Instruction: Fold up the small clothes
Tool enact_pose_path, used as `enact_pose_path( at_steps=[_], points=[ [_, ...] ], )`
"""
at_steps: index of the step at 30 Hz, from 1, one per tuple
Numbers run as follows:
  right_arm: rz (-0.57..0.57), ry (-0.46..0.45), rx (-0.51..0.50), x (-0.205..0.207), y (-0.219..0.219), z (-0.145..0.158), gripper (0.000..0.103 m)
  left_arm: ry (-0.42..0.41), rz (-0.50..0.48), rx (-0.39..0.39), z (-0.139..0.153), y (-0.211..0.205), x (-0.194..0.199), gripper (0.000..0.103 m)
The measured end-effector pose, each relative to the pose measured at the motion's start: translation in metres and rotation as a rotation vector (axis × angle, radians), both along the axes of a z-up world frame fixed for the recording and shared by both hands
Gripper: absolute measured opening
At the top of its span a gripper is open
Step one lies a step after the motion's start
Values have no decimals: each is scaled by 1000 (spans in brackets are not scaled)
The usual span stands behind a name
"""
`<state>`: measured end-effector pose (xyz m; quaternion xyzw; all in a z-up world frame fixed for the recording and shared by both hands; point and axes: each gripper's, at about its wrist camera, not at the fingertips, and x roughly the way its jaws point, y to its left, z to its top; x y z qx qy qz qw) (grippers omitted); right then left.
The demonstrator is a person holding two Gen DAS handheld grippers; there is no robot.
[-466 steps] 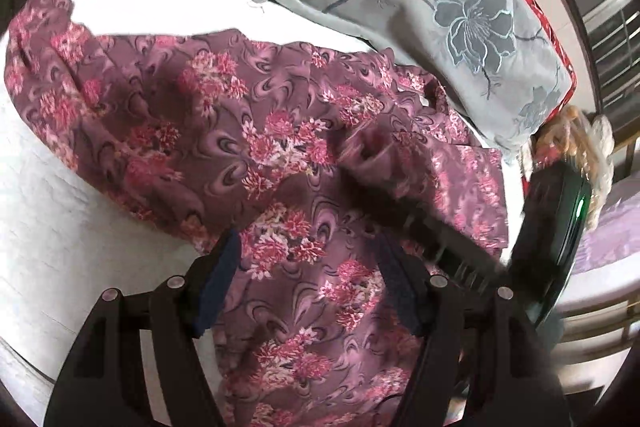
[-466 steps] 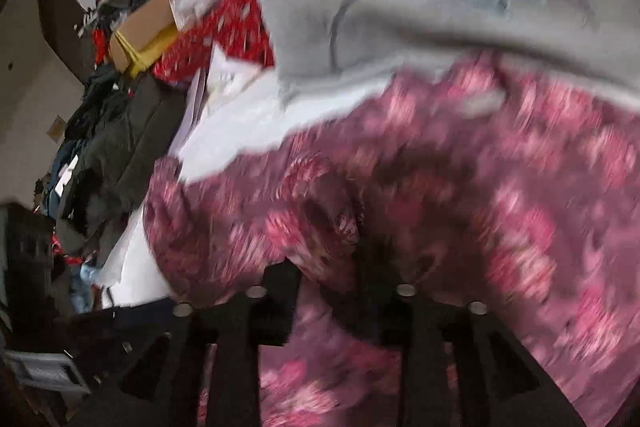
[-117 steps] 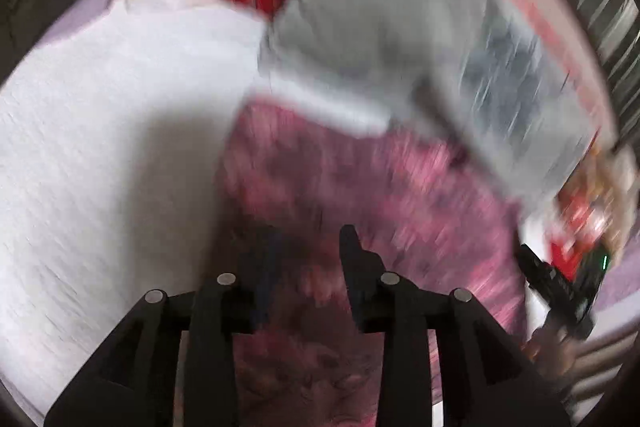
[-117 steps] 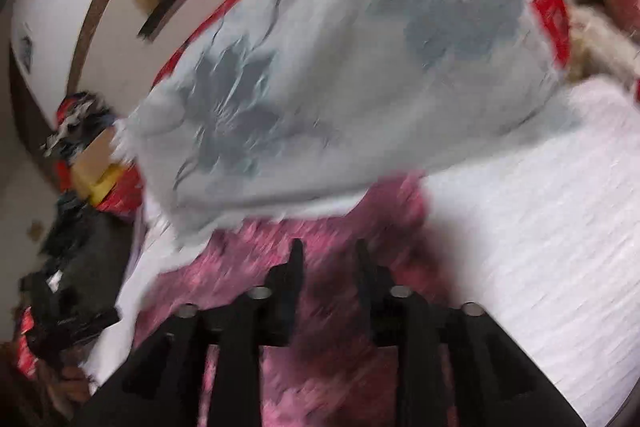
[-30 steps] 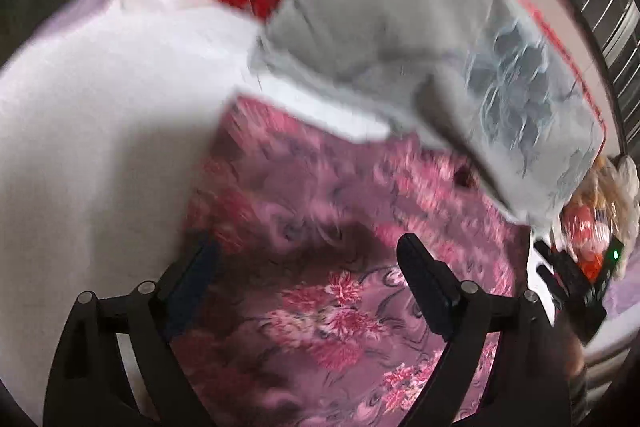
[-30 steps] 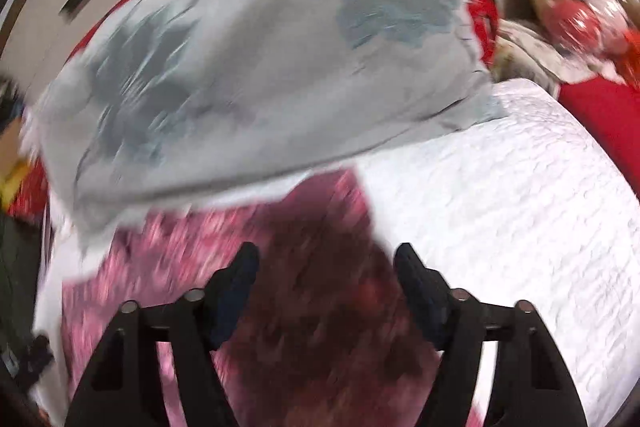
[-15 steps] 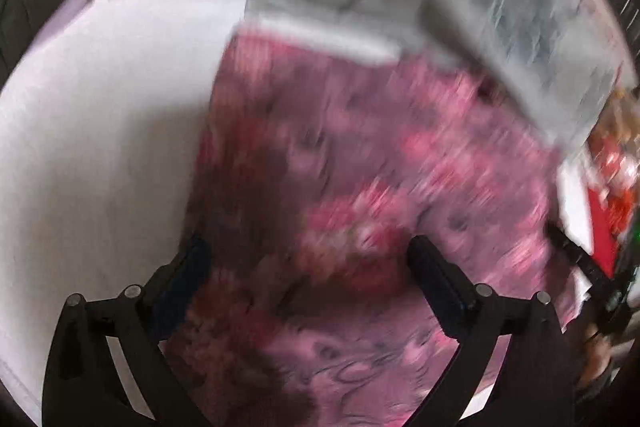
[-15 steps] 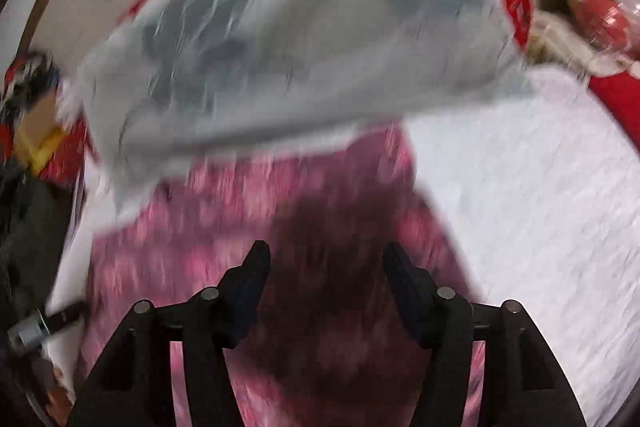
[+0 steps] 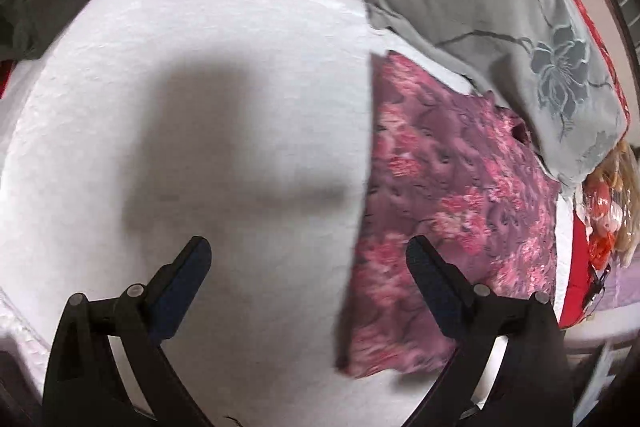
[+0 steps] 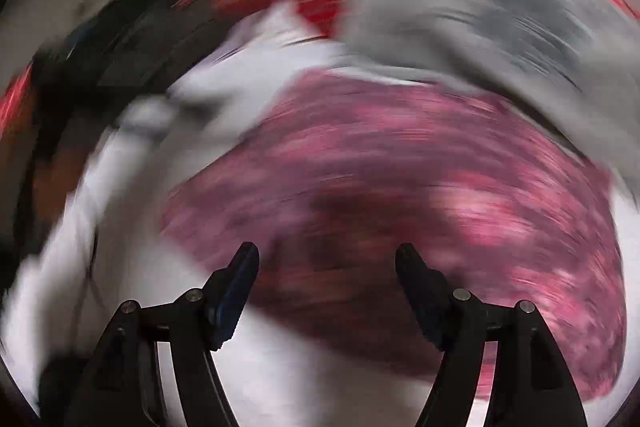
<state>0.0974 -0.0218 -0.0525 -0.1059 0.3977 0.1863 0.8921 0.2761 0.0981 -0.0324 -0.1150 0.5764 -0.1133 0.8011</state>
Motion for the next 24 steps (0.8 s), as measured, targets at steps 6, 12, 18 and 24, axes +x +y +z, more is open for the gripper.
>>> enact_pose_path(
  at_steps=[6,12,18,24],
  points=[
    [105,-184,-391,-4,73,-34,73,30,-41,8,-2,7,0,99],
    [30,-275,-423,29,81,-31,26,109,-98,-120,-10,-4,17,99],
    [2,-357,-282,20,62,4,14,208,-127,-324,-18,-29,54,99],
    [-19,-374,-179,16,47,24,13,256,-177,-321,-21,-83,76,85]
  ],
)
